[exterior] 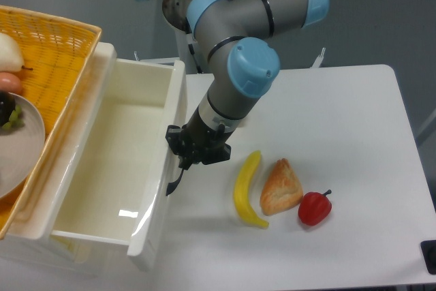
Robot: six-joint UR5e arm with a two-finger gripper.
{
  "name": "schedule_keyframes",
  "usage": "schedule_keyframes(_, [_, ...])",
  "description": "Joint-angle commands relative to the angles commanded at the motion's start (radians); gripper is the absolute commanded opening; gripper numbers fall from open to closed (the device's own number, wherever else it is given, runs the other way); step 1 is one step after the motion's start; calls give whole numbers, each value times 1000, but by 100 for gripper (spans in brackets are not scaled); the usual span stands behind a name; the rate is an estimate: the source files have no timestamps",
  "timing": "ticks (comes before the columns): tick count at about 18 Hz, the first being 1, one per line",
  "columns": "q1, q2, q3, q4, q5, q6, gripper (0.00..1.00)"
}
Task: Slide open the top white drawer
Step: 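Pull the handle away from the cabinet to slide the drawer out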
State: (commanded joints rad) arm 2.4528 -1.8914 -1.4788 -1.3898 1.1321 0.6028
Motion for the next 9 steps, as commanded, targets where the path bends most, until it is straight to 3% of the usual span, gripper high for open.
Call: schedule_keyframes(9, [26,-2,2,0,-3,8,10])
